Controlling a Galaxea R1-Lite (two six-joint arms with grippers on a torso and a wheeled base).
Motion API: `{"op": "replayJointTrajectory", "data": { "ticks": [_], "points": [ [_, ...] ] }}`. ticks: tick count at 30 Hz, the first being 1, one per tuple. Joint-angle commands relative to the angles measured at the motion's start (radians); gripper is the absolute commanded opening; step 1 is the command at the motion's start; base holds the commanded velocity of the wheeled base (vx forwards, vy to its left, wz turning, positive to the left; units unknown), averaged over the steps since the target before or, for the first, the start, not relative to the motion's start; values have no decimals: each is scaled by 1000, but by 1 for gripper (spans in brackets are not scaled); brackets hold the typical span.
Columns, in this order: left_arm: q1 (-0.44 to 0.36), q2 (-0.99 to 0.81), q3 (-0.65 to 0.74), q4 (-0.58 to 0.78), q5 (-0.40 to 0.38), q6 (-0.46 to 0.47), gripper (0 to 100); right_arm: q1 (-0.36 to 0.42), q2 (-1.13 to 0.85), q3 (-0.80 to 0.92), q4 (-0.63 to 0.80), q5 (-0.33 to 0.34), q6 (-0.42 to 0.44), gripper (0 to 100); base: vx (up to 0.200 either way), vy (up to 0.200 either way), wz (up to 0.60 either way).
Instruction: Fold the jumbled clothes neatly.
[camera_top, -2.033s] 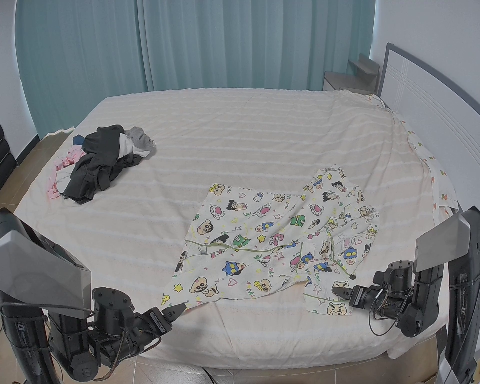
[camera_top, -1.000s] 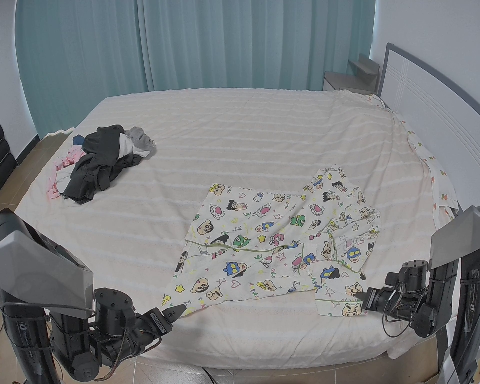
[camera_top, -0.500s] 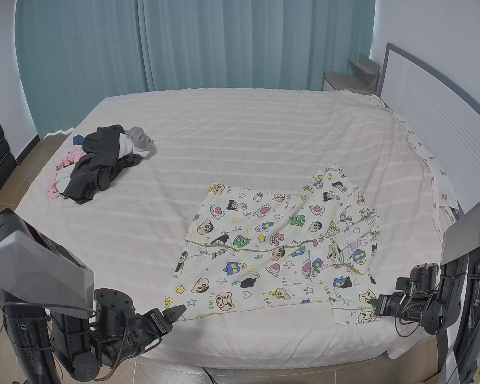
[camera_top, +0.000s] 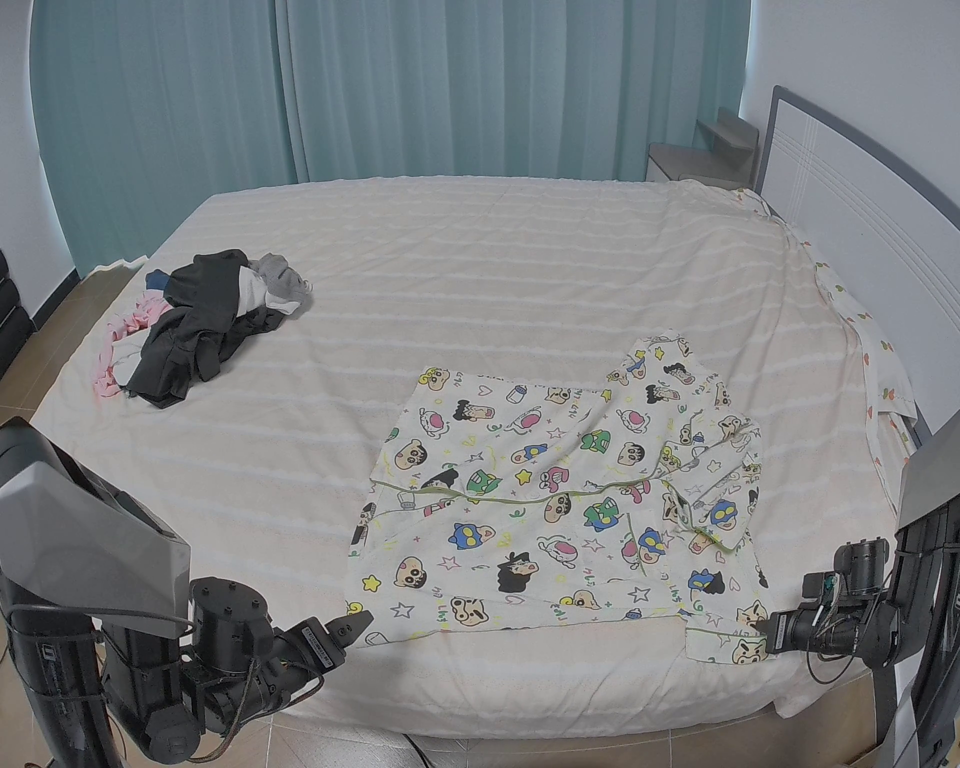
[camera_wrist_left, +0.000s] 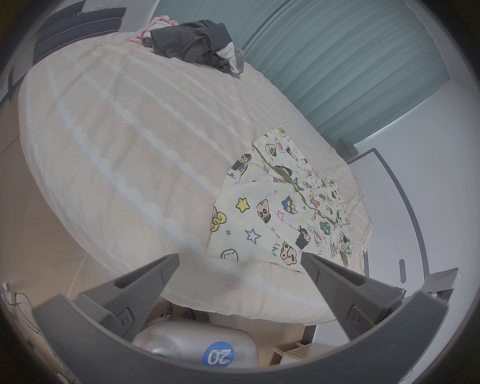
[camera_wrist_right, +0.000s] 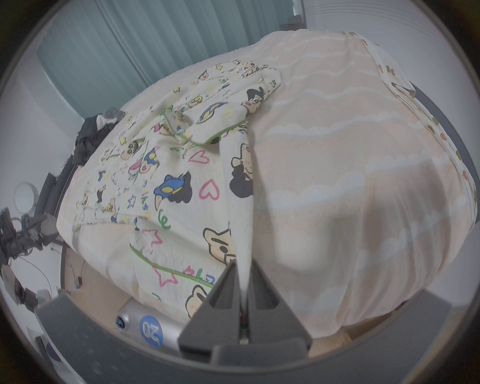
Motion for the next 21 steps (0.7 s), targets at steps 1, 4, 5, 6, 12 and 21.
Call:
{"op": "replayJointTrajectory", "data": {
  "ticks": [1,4,5,6,12,21],
  "points": [
    [0,1,16,-18,0,0,100,-12,2,30,2,0,-20,0,0,0,0],
    [0,1,16,-18,0,0,100,-14,2,41,2,0,-33,0,0,0,0],
    [0,1,16,-18,0,0,100,-15,5,58,2,0,-52,0,0,0,0],
    [0,1,16,-18,0,0,100,-15,7,66,2,0,-61,0,0,0,0],
    [0,1,16,-18,0,0,100,-22,22,99,3,-3,-125,0,0,0,0],
    [0,1,16,-18,0,0,100,-51,21,99,103,-43,-191,0,0,0,0]
  ]
}}
